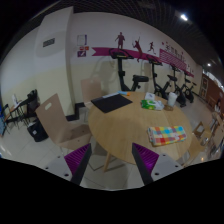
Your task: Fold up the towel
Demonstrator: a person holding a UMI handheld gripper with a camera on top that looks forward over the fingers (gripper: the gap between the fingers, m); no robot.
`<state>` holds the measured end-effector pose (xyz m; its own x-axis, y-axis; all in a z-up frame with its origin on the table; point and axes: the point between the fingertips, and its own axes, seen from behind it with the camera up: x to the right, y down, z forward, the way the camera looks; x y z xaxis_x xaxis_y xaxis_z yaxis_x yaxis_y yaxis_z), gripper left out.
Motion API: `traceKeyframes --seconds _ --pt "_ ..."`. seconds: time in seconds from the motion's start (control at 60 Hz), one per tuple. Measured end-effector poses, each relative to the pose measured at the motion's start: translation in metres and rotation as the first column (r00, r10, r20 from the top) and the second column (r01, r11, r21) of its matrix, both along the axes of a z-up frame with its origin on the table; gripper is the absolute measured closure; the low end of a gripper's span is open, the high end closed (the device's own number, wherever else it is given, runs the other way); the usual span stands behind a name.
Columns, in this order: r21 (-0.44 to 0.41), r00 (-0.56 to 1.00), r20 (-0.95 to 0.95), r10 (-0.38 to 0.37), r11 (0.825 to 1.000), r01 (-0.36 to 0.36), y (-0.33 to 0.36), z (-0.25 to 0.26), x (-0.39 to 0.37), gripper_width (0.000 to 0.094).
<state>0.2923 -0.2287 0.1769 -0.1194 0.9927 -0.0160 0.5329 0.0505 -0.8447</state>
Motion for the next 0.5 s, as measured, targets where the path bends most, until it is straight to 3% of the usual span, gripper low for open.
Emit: traceKeyframes --seconds 0.3,0.5 --pt "0.079 0.989 -0.012 -0.146 0.986 0.146 0.093 -0.022 -0.033 0.0082" --pt "0.068 0.985 -0.037 -0.169 0.983 0.171 0.141 -0.053 -0.062 0.0077"
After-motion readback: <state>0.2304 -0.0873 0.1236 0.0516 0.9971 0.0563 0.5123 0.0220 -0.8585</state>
